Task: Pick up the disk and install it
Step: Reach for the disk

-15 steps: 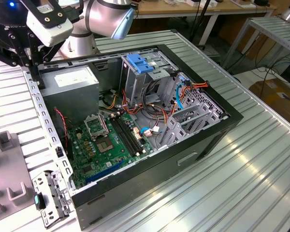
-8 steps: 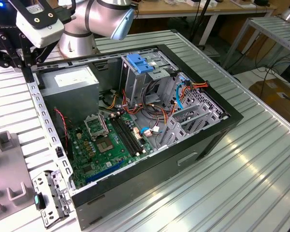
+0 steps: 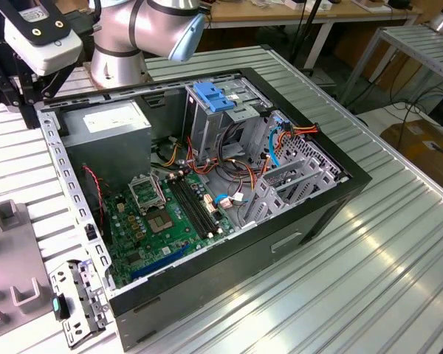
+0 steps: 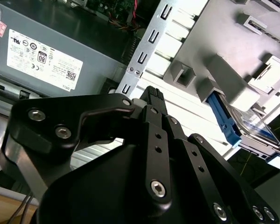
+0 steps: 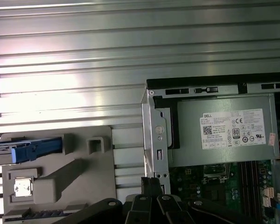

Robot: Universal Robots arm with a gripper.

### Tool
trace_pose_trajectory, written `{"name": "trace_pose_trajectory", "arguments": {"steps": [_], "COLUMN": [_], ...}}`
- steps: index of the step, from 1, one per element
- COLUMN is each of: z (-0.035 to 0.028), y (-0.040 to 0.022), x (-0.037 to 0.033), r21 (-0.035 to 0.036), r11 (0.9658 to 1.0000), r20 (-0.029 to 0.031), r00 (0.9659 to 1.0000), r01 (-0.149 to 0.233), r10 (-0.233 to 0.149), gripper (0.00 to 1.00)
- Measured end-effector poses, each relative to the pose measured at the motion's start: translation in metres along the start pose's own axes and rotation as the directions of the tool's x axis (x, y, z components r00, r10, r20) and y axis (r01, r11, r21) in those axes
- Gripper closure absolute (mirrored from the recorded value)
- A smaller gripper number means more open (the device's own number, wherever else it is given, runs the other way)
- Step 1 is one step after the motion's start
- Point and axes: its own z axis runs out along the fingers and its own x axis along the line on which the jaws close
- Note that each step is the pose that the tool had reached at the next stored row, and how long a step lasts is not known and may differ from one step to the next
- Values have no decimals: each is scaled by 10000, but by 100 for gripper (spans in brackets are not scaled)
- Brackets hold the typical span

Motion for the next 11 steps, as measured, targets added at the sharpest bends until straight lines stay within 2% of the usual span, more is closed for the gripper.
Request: {"name": "trace_pose_trajectory", "arguments": {"steps": [5,6,8,11], "z": [-2,-3,-5,-7], "y": [-6,-8,-9,-4], "x": [79,109,216,289], "r21": [0,0,-1,0], "r11": [10000,10000,10000,10000], "r20": [0,0,1,0], "r00": [10000,10000,10000,10000], "r01": [1,0,1,1], "r10": [-1,0,-1,-1], "gripper": [89,89,89,89]}}
